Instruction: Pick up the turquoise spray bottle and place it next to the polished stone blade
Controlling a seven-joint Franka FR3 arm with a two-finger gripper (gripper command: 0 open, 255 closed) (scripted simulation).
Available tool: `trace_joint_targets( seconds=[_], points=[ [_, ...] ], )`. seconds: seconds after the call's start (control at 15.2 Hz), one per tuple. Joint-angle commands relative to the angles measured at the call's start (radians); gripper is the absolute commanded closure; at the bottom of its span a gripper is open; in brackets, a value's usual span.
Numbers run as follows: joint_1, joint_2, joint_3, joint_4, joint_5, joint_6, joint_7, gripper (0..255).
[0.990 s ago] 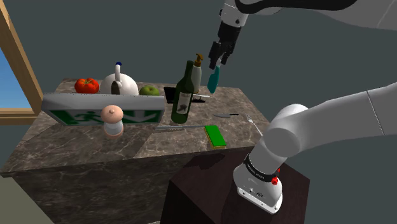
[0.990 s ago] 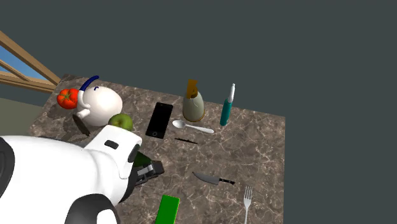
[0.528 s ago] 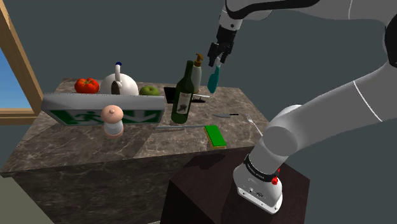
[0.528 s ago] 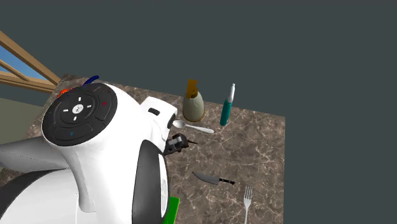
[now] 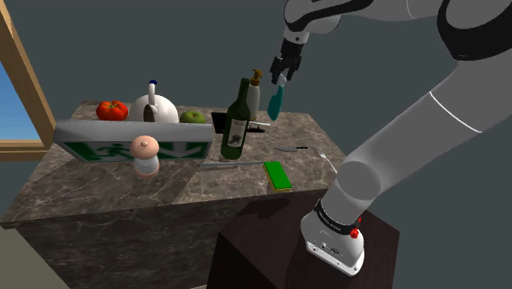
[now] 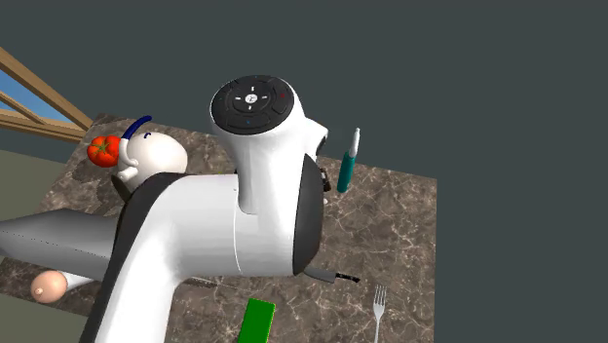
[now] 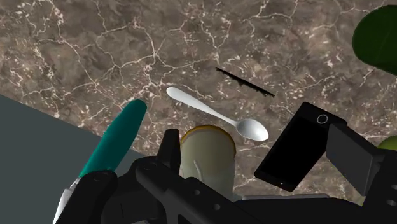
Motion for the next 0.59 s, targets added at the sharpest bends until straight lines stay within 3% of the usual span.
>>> trace_joint_targets(
  seconds=[0.0,0.53],
  points=[
    [-0.01,0.06,-0.022,0.049,0.01,0.015,-0.015,0],
    [-0.068,0.323,-0.106,0.272,0.098,0.061,-0.11,0]
  ],
)
